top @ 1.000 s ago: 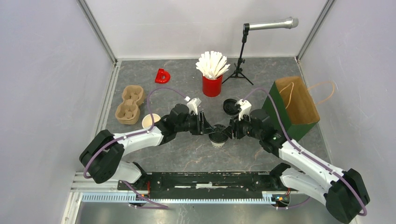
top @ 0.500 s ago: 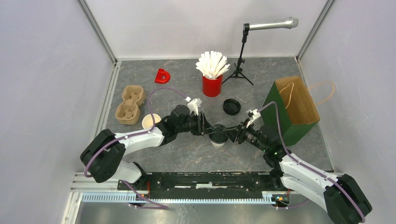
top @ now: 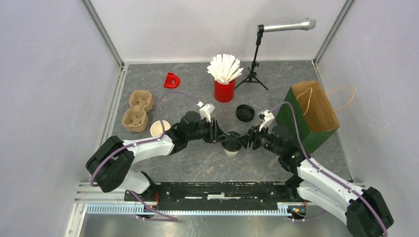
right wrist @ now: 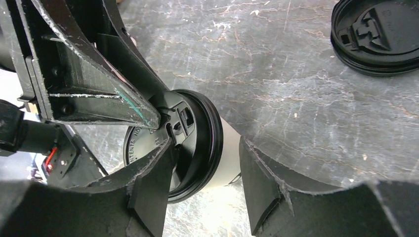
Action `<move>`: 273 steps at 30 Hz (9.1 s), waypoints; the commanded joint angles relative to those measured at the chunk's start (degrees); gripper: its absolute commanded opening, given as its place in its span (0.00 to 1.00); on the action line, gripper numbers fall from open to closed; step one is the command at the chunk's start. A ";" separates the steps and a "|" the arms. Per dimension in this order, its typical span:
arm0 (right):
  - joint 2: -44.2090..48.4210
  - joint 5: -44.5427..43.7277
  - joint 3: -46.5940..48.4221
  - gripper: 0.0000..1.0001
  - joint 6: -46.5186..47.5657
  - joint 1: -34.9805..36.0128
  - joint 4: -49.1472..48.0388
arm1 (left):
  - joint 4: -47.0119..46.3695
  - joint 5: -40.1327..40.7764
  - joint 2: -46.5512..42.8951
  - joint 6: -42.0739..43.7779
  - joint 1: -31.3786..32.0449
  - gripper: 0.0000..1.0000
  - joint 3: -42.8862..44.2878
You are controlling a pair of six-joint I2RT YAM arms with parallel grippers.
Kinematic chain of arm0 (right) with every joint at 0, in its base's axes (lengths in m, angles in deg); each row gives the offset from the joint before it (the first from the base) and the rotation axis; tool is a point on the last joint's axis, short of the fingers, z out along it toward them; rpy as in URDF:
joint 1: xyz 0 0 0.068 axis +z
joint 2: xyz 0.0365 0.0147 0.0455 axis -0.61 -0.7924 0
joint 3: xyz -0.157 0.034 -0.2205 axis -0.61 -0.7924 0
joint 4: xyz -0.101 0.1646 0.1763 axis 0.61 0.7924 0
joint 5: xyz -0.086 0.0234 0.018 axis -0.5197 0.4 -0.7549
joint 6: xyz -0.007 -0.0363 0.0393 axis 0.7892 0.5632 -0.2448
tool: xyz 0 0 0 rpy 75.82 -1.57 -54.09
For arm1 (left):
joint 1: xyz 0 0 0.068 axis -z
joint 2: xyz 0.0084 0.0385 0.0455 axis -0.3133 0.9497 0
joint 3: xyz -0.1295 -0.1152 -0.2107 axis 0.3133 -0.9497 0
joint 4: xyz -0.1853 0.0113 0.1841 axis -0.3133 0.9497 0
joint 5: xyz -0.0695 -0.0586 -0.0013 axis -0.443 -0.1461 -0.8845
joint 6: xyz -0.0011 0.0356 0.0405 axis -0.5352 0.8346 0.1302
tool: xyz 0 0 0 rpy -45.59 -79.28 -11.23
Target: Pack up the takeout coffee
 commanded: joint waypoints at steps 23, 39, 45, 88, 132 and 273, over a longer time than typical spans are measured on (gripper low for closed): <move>-6.09 14.08 5.79 0.49 4.47 -7.84 0.46 | 8.58 2.39 4.40 11.93 1.11 0.46 0.71; -6.86 11.60 -10.25 0.45 -2.44 -10.53 -5.78 | 5.83 2.72 5.38 8.95 1.11 0.46 -3.92; -9.13 11.29 -14.08 0.45 -3.44 -10.59 -9.10 | 7.89 5.86 6.31 9.11 1.11 0.46 -4.33; -7.85 11.02 19.16 0.64 14.63 -10.50 22.23 | 8.72 -2.51 -4.86 -3.80 1.02 0.63 3.11; -10.48 -2.36 33.59 0.98 22.51 6.53 34.43 | 51.33 18.56 -22.00 13.95 -1.26 1.00 33.77; -25.80 -7.61 39.18 0.98 33.95 12.79 45.50 | 60.09 41.82 -52.56 22.11 -1.27 1.00 8.37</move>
